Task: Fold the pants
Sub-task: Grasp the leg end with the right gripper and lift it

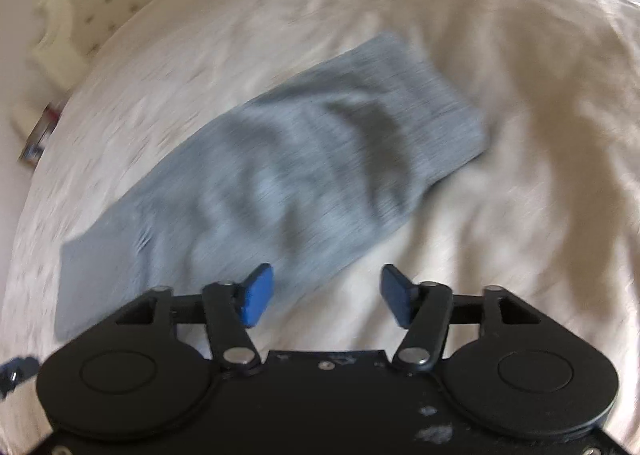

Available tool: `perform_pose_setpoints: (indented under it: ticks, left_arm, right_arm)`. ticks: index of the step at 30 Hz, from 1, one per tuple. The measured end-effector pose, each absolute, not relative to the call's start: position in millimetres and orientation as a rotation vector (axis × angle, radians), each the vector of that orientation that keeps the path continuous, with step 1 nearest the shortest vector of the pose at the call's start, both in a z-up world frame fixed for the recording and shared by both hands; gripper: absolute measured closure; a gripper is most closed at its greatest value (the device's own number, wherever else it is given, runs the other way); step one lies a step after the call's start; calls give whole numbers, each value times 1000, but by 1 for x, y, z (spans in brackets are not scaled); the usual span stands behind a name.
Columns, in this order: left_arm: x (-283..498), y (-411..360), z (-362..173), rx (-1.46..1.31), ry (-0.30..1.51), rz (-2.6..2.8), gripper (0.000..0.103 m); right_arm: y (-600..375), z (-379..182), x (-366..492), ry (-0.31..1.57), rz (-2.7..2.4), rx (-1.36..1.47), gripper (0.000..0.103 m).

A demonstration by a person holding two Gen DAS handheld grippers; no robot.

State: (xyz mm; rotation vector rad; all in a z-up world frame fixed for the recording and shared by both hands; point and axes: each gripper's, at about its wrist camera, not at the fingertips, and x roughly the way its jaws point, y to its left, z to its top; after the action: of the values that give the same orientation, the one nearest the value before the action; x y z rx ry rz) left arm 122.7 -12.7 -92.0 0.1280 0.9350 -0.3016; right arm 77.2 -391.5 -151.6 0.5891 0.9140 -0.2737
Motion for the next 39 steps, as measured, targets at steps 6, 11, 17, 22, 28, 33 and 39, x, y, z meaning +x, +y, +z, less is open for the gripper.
perform_pose_setpoints:
  ticks: [6,11,17,22,28,33,39]
  left_arm:
    - [134,-37,-94,140,958,-305,25]
    - [143,-49,-102,174,1001,-291,27]
    - [166,-63,-109,225,1019,-283,27]
    - [198,-77,-119,261,1007,-290,27]
    - [237,-91,-135,290,982,-272,27]
    - [263,-101,-163,301,1039,-264,27]
    - [276,-113,-191,359,1143,-326,28]
  right_arm:
    - [-440,-166,94,905,-302,673,27]
    - [-469,-180,109,871,-282,789,24]
    - [-487,-201,128,796,-236,897,4]
    - [-495,-200,136,795,-220,891,58]
    - [-507,-182,132,808,-165,911,75]
    - [-502,-148,142,796,-120,872,75]
    - [-484,-115,156,784,-95,819,75]
